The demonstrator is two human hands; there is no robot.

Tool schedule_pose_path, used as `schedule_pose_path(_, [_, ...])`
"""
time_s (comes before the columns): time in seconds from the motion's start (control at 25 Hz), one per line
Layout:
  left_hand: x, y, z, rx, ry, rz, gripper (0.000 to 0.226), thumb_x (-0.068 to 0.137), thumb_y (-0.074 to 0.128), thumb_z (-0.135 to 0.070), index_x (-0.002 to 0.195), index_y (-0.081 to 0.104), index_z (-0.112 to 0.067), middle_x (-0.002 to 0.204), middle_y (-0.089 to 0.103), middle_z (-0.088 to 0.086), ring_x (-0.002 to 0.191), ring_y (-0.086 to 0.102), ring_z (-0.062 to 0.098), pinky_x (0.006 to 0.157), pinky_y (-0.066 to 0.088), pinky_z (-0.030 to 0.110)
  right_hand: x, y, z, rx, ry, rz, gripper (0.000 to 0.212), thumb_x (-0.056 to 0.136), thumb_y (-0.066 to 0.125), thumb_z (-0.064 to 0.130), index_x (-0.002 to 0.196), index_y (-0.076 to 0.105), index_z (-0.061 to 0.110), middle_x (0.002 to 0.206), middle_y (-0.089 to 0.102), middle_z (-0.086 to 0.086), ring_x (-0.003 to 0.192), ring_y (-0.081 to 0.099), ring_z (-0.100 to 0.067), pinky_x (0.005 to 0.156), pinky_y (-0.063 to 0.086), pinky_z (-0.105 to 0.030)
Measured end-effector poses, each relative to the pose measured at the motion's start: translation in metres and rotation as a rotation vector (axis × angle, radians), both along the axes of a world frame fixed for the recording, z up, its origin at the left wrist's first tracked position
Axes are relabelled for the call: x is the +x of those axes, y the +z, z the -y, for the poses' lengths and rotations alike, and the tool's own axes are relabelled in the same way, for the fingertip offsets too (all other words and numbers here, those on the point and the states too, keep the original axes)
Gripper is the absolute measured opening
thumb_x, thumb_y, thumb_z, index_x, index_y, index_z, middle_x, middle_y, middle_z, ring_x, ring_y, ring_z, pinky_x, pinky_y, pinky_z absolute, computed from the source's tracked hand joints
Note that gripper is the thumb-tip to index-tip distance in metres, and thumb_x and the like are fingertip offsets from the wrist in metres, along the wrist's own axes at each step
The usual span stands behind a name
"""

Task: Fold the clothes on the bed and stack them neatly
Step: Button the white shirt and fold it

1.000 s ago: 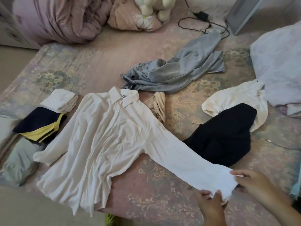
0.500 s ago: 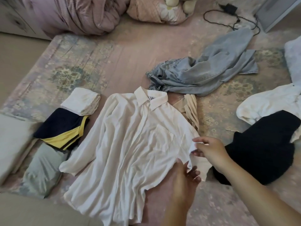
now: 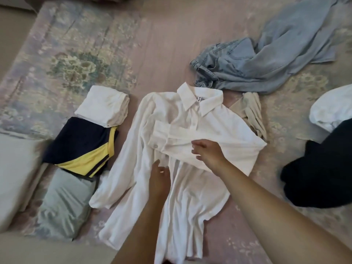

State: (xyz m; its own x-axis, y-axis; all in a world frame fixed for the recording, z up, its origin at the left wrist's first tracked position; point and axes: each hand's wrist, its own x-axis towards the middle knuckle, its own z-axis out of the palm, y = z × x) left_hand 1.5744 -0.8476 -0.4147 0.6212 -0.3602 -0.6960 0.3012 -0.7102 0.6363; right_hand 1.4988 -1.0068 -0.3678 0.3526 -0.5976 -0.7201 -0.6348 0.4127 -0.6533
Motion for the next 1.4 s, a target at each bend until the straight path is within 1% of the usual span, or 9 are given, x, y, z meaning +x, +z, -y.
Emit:
schedule_pose_path(0.28, [-0.142,-0.035,-0.084,0.133,-0.779,0.176,0.037,0.095,0.064,-0.027,0.124,0.057,-0.005,0.120,0.061,0.016,0.111,0.062,0.034,0.085,0.054,0.048,-0.160,-0.076,-0.093,0.215,-0.315,-0.481,0.019,0.098,0.062,0.018,0.101,0.063,-0.001,0.086,0.061,-0.014,0.078,0.057,-0.025,0.065,0.043,-0.029])
schedule_pose_path(0.44, [-0.203,-0.052,-0.097,0.260,-1.169,0.272,0.055,0.068,0.080,-0.029,0.114,0.056,-0.010,0.093,0.065,0.002,0.079,0.067,0.020,0.052,0.054,0.030,-0.178,-0.114,-0.100,0.187,-0.419,-0.415,0.031,0.096,0.068,0.029,0.101,0.068,-0.002,0.097,0.067,-0.018,0.086,0.065,-0.030,0.070,0.050,-0.034])
schedule_pose_path(0.64, [-0.218,-0.072,-0.099,0.461,-1.105,0.527,0.042,0.086,0.066,-0.005,0.125,0.055,-0.012,0.117,0.063,0.003,0.105,0.066,0.017,0.080,0.058,0.027,-0.181,-0.132,-0.091,0.103,-0.366,-0.361,0.010,0.095,0.066,0.013,0.097,0.064,0.003,0.103,0.069,-0.020,0.083,0.061,-0.026,0.067,0.047,-0.033])
schedule_pose_path(0.76, [-0.262,-0.064,-0.110,0.258,-1.337,0.613,0.042,0.091,0.057,-0.003,0.130,0.047,-0.016,0.119,0.062,-0.002,0.103,0.069,0.017,0.077,0.058,0.030,-0.215,-0.120,-0.080,-0.031,-0.392,-0.369,0.019,0.096,0.064,0.008,0.080,0.053,0.013,0.098,0.060,-0.014,0.093,0.058,-0.026,0.081,0.046,-0.037])
schedule_pose_path(0.88, [-0.309,-0.055,-0.086,0.109,-1.278,0.361,0.038,0.091,0.057,0.002,0.125,0.047,-0.011,0.113,0.065,0.008,0.095,0.071,0.030,0.064,0.053,0.035,-0.247,-0.109,-0.064,-0.224,-0.254,-0.453,0.023,0.098,0.056,0.008,0.077,0.050,0.013,0.092,0.058,-0.015,0.090,0.055,-0.028,0.082,0.043,-0.038])
schedule_pose_path(1.08, [-0.284,-0.053,-0.084,0.000,-0.831,0.004,0.028,0.104,0.049,-0.025,0.129,0.053,-0.013,0.123,0.065,0.012,0.109,0.064,0.035,0.093,0.048,0.044,-0.267,-0.108,-0.082,-0.253,-0.194,-0.362,0.017,0.101,0.060,0.021,0.096,0.057,0.005,0.095,0.061,-0.014,0.091,0.059,-0.031,0.080,0.044,-0.040])
schedule_pose_path(1.2, [-0.187,-0.056,-0.139,-0.042,-0.522,0.359,0.034,0.099,0.062,-0.021,0.129,0.058,-0.006,0.122,0.063,0.016,0.110,0.062,0.035,0.097,0.049,0.048,-0.279,-0.112,-0.133,-0.184,-0.244,-0.305,0.022,0.099,0.065,0.025,0.086,0.051,0.015,0.087,0.059,-0.007,0.084,0.057,-0.026,0.079,0.044,-0.041])
schedule_pose_path(1.32, [-0.088,-0.066,-0.209,-0.019,-0.775,0.880,0.071,0.069,0.085,-0.033,0.124,0.055,0.001,0.118,0.060,0.029,0.108,0.056,0.045,0.086,0.047,0.059,-0.293,-0.117,-0.184,-0.079,-0.258,-0.362,0.022,0.098,0.066,0.024,0.088,0.056,0.008,0.089,0.062,-0.012,0.087,0.060,-0.031,0.076,0.044,-0.041])
schedule_pose_path(1.4, [-0.053,-0.074,-0.243,0.067,-1.004,0.862,0.104,0.038,0.100,-0.031,0.126,0.050,-0.008,0.117,0.059,0.028,0.104,0.058,0.045,0.081,0.047,0.057,-0.298,-0.118,-0.206,-0.017,-0.264,-0.382,0.019,0.097,0.066,0.020,0.097,0.063,0.001,0.096,0.067,-0.018,0.094,0.063,-0.034,0.077,0.045,-0.039])
